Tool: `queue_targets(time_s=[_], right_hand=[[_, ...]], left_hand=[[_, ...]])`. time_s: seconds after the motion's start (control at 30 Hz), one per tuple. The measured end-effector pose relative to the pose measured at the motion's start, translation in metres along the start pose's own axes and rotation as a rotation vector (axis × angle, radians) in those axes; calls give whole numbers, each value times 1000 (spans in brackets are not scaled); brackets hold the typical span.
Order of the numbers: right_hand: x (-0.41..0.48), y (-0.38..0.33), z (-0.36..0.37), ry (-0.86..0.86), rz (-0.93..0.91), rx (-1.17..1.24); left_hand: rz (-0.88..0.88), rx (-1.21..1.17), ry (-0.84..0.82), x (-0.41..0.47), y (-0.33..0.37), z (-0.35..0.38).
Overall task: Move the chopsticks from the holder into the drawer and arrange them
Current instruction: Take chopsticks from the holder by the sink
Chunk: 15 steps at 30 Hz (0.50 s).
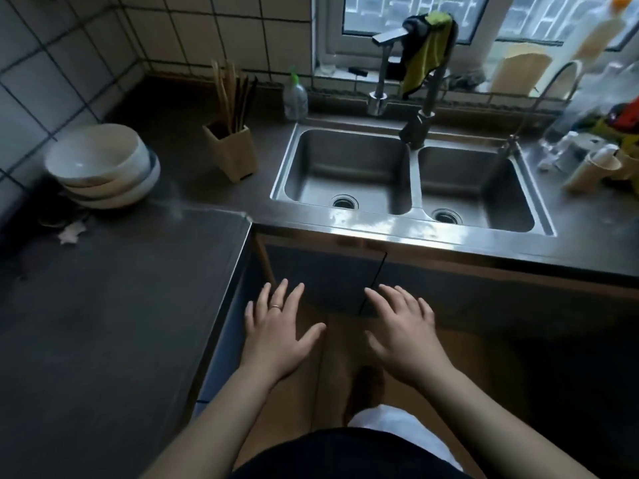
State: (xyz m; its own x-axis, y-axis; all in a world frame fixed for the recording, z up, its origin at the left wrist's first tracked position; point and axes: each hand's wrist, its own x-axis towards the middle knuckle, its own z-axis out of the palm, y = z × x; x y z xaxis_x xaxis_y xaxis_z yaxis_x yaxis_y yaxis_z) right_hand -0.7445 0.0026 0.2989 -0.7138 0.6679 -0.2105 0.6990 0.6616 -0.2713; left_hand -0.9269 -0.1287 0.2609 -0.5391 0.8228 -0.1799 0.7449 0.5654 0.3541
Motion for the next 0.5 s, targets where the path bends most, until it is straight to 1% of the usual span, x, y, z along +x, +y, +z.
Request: queue_targets(time_s=[0.27,0.4,0.5], right_hand=[[134,-12,-33,-5,-175,-23],[203,-17,-59,-19,-272,-11],[251,-25,-74,16,-357,-17]], left_hand=[[-162,-91,70,93,-21,-28],[-256,-154,140,143,-29,-50],[-347,-227,208,175,-36,-64]])
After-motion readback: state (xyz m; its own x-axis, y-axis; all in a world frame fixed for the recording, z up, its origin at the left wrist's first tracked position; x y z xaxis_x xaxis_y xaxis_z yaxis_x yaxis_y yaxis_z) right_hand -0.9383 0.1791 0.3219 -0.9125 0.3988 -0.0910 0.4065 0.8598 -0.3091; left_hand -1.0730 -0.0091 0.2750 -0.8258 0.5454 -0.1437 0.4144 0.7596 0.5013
